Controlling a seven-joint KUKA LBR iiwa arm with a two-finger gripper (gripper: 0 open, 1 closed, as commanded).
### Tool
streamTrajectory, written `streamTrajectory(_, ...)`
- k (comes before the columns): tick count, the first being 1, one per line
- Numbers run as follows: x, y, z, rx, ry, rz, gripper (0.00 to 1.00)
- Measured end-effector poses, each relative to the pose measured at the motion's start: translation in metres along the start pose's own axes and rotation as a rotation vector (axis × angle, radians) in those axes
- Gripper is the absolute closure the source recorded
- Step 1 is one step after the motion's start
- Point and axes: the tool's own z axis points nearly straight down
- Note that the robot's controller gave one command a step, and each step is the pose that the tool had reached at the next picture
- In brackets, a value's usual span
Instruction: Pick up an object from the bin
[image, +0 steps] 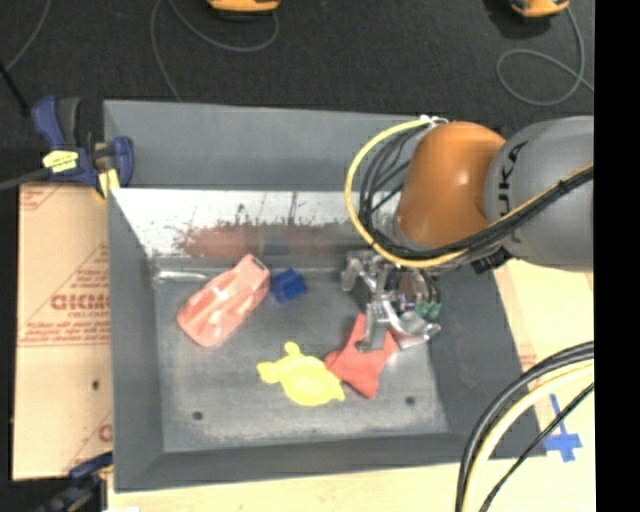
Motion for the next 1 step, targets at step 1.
streamTrajectory(1, -0.0016, -0.0001, -0.0049, 0.001, -0.008, 0.000, 0.00)
